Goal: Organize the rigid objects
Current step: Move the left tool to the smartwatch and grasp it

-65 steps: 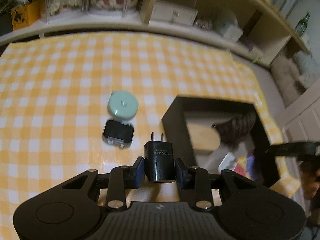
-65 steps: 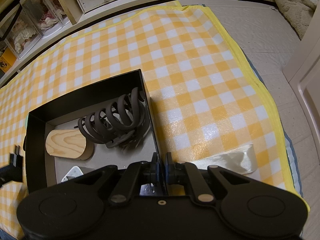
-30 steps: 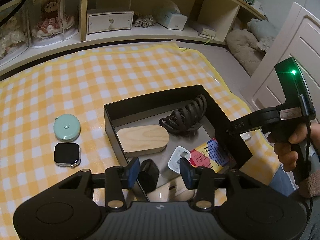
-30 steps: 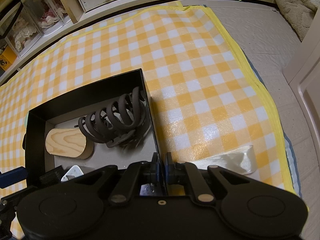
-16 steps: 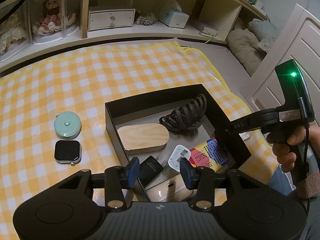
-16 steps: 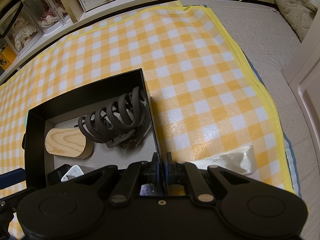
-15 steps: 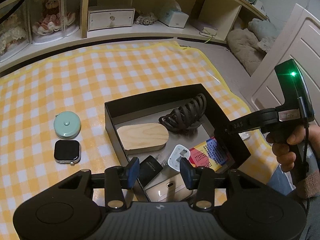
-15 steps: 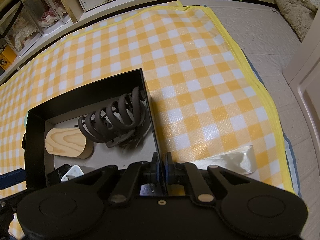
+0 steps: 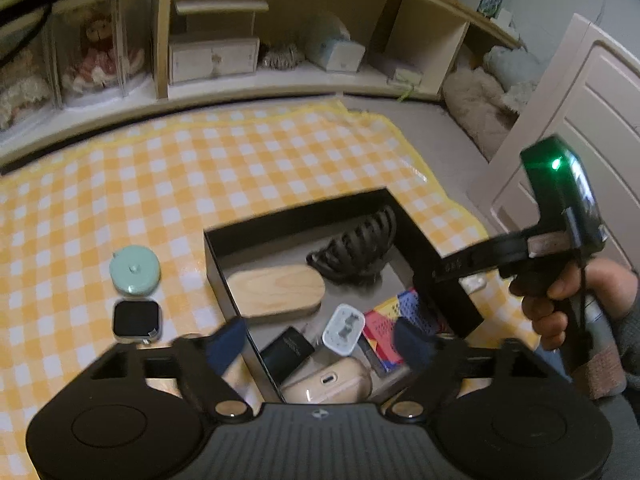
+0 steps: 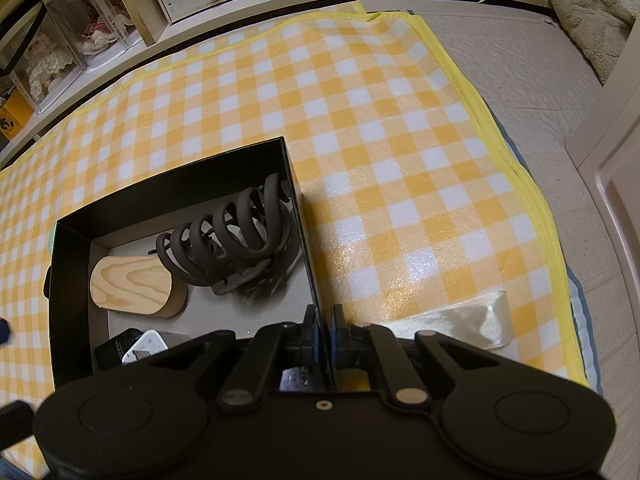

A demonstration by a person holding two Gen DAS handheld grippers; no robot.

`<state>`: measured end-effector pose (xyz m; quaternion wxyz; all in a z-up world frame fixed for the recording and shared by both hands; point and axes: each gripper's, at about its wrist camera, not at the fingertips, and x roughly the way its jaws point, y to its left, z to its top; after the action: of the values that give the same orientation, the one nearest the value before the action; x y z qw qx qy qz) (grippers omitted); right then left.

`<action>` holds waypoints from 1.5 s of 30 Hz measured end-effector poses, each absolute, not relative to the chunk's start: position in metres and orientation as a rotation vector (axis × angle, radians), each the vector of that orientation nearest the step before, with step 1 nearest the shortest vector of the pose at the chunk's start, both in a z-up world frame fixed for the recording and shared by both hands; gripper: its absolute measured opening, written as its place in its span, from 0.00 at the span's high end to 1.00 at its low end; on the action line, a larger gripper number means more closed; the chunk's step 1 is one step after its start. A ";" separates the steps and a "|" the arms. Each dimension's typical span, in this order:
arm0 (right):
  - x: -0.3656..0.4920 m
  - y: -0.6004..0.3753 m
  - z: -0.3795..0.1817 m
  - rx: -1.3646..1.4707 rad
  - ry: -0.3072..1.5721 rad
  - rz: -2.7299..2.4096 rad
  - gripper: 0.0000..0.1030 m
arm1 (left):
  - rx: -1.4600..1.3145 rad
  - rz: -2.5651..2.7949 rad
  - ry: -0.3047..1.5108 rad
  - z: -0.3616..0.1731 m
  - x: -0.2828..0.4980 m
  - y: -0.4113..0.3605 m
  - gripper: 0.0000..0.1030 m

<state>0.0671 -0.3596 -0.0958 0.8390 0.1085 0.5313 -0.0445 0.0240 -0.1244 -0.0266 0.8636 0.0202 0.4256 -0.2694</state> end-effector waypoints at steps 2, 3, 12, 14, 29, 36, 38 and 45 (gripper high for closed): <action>0.067 -0.360 -0.096 0.230 1.124 -0.094 0.94 | 0.043 -0.561 0.865 -0.019 0.023 -0.121 0.04; 0.067 -0.360 -0.096 0.230 1.124 -0.094 0.94 | 0.040 -0.554 0.850 -0.015 0.023 -0.119 0.01; 0.067 -0.359 -0.096 0.229 1.124 -0.094 0.94 | 0.004 -0.442 0.767 0.006 0.035 -0.088 0.00; 0.068 -0.359 -0.096 0.228 1.124 -0.095 0.94 | -0.010 -0.413 0.759 0.009 0.040 -0.078 0.00; 0.068 -0.359 -0.095 0.231 1.125 -0.095 0.94 | -0.051 -0.232 0.842 -0.025 0.085 -0.035 0.00; 0.068 -0.358 -0.096 0.226 1.129 -0.095 0.94 | -0.021 -0.195 0.883 -0.054 0.097 -0.030 0.00; 0.068 -0.359 -0.096 0.226 1.129 -0.095 0.94 | -0.007 -0.198 0.901 -0.063 0.100 -0.033 0.00; 0.068 -0.358 -0.095 0.226 1.130 -0.095 0.94 | -0.005 -0.236 0.998 -0.093 0.112 -0.041 0.05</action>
<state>0.0679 -0.3583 -0.0955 0.8376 0.1067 0.5339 -0.0451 0.1121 -0.0406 -0.0926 0.8713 -0.0022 0.4775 -0.1129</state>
